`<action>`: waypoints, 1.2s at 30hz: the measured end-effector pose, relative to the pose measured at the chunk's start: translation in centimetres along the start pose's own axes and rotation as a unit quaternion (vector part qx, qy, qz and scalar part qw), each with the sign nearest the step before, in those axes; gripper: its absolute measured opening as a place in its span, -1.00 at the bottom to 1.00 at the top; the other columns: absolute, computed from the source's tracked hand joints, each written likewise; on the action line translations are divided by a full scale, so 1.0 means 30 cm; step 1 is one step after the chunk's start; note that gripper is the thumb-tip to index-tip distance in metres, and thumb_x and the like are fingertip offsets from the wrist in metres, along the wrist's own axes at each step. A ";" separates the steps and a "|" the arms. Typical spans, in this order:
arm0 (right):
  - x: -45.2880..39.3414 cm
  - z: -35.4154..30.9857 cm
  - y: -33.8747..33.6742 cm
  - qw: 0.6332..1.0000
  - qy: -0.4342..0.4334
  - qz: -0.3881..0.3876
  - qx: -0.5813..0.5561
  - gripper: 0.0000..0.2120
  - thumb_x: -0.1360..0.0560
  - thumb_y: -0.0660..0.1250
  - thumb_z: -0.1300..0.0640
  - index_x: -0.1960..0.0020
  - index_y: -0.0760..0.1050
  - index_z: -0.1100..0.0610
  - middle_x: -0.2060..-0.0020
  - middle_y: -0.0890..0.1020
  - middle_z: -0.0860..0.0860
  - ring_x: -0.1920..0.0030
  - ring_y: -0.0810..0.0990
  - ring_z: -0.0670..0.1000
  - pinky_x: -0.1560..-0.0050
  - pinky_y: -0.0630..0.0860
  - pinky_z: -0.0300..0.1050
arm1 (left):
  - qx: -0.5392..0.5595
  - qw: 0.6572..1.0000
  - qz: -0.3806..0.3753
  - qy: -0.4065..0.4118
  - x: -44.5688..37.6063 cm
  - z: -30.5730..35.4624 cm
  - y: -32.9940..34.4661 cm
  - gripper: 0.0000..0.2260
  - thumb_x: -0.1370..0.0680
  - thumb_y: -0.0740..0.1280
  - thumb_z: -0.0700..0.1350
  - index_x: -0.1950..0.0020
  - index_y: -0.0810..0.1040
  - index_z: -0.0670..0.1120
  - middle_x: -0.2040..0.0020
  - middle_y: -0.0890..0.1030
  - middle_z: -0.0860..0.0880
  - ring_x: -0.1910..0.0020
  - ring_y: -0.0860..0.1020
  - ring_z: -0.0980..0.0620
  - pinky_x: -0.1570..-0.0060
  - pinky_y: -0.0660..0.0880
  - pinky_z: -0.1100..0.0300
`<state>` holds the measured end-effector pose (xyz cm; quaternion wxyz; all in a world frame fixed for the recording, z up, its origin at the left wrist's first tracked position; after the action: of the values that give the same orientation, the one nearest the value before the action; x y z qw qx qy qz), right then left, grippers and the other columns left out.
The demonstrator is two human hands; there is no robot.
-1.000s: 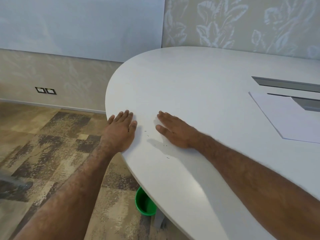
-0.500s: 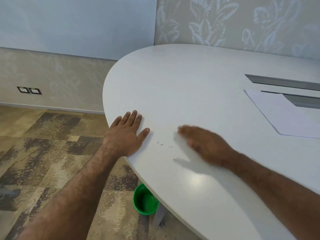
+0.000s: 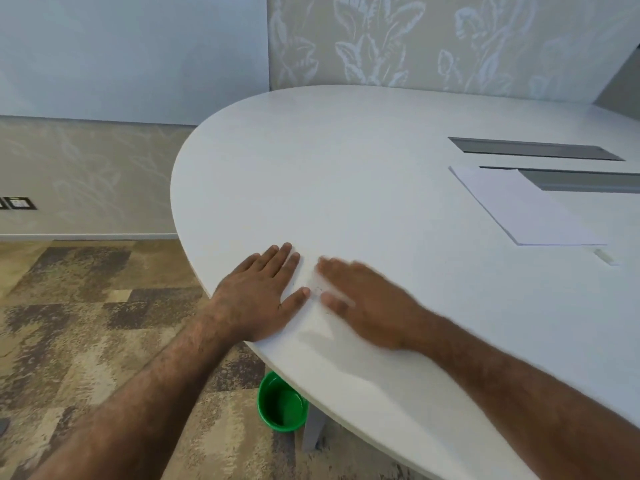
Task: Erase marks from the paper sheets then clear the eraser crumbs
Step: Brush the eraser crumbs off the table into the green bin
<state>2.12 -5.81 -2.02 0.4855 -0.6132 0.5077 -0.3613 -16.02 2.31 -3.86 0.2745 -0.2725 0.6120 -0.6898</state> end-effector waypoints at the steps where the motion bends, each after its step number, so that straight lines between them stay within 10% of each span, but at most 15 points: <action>1: 0.005 0.064 -0.026 0.998 0.048 0.036 0.005 -0.34 -0.58 -0.13 -0.28 -0.56 0.05 0.06 -0.53 0.10 -0.12 -0.53 0.03 -0.16 -0.44 -0.22 -0.36 | 0.000 1.000 0.001 0.009 0.007 0.023 0.000 -0.31 -0.57 -0.27 0.35 -0.60 -0.28 0.02 -0.60 -0.29 0.07 -0.57 -0.26 0.13 -0.55 -0.22 0.12; 7: 0.044 0.343 -0.074 0.953 0.294 -0.002 0.069 -0.29 -0.59 -0.13 -0.25 -0.55 0.00 0.22 -0.57 0.02 0.15 -0.56 -0.01 0.06 -0.54 -0.04 0.01 | 0.051 0.994 -0.007 0.094 0.025 0.184 0.004 -0.26 -0.53 -0.29 0.42 -0.59 -0.30 0.04 -0.59 -0.27 0.10 -0.55 -0.27 0.21 -0.51 -0.27 0.21; 13: -0.003 0.018 0.030 0.992 0.096 -0.018 0.086 -0.29 -0.60 -0.10 -0.25 -0.57 -0.07 0.19 -0.57 -0.02 0.10 -0.57 -0.06 0.02 -0.53 -0.13 -0.10 | 0.197 0.976 0.088 0.004 -0.002 0.051 -0.049 -0.38 -0.63 -0.11 0.26 -0.63 -0.10 0.02 -0.62 0.00 0.06 -0.57 0.00 0.15 -0.45 -0.15 0.29; 20: 0.047 -0.155 0.044 0.998 -0.032 -0.035 0.038 -0.29 -0.55 -0.22 -0.33 -0.57 -0.10 0.05 -0.58 -0.03 -0.04 -0.55 -0.08 -0.09 -0.51 -0.18 -0.15 | 0.117 0.986 0.102 -0.061 -0.026 -0.059 -0.012 -0.46 -0.68 -0.06 0.09 -0.63 -0.02 -0.09 -0.63 0.07 -0.02 -0.59 0.03 0.05 -0.55 -0.05 0.13; 24: 0.044 0.140 -0.060 0.982 0.150 0.100 0.060 -0.31 -0.60 -0.05 -0.24 -0.55 0.06 0.21 -0.55 0.14 0.13 -0.54 0.11 0.08 -0.50 -0.04 -0.08 | 0.070 0.994 0.069 -0.047 -0.038 -0.063 0.012 -0.42 -0.65 -0.17 0.19 -0.63 -0.09 -0.02 -0.63 -0.07 0.07 -0.59 -0.10 0.14 -0.55 -0.13 0.16; 28: 0.131 0.437 -0.100 0.903 0.419 0.071 0.064 -0.16 -0.54 -0.10 -0.35 -0.53 0.03 0.30 -0.54 0.08 0.23 -0.55 0.05 0.16 -0.52 0.01 0.10 | 0.031 0.998 0.035 -0.048 -0.053 -0.061 0.022 -0.39 -0.63 -0.22 0.23 -0.62 -0.17 0.00 -0.62 -0.18 0.08 -0.59 -0.17 0.14 -0.54 -0.16 0.14; 36: 0.067 0.074 0.028 0.975 0.211 0.002 0.067 -0.16 -0.54 -0.16 -0.36 -0.55 -0.09 0.25 -0.57 -0.05 0.16 -0.56 -0.07 0.09 -0.54 -0.13 -0.05 | 0.018 0.998 0.026 -0.051 -0.057 -0.063 0.028 -0.40 -0.62 -0.24 0.23 -0.62 -0.20 0.01 -0.61 -0.20 0.10 -0.58 -0.19 0.15 -0.54 -0.17 0.15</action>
<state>4.43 -7.28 -3.52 0.4080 -0.4880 0.5749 -0.5146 -16.13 4.78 -4.95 0.3283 -0.2862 0.5920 -0.6782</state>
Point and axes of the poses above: each hand's wrist, its own x-axis away from the middle knuckle, its own y-axis out of the palm, z = x × y, the point moved 3 cm from there along -x, towards the middle knuckle
